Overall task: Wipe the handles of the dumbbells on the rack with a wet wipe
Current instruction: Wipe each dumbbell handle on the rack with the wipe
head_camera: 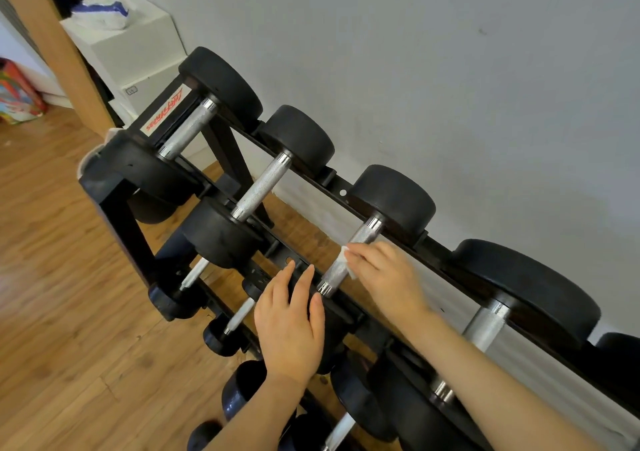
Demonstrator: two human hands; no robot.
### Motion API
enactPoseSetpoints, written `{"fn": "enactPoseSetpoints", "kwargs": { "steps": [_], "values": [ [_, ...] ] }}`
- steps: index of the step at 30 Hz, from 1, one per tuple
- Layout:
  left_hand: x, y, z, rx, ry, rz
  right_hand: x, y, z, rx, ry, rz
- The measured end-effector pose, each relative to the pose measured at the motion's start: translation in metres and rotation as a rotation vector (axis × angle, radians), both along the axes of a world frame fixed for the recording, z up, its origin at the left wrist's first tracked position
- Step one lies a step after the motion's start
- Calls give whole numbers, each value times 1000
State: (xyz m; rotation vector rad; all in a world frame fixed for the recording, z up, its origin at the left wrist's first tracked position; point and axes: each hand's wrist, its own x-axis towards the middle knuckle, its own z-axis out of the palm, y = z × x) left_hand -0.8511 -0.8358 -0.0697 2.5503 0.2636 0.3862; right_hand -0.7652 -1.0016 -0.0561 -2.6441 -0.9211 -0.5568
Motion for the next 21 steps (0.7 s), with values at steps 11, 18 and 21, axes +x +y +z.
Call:
{"fn": "enactPoseSetpoints", "kwargs": {
  "steps": [11, 18, 21],
  "values": [
    [-1, 0, -2, -12, -20, 3, 5, 1, -13, 125, 26, 12],
    [0, 0, -2, -14, -39, -2, 13, -1, -22, 84, -79, -10],
    [0, 0, -3, -8, -26, 1, 11, 3, -25, 65, -43, 45]
  ]
}}
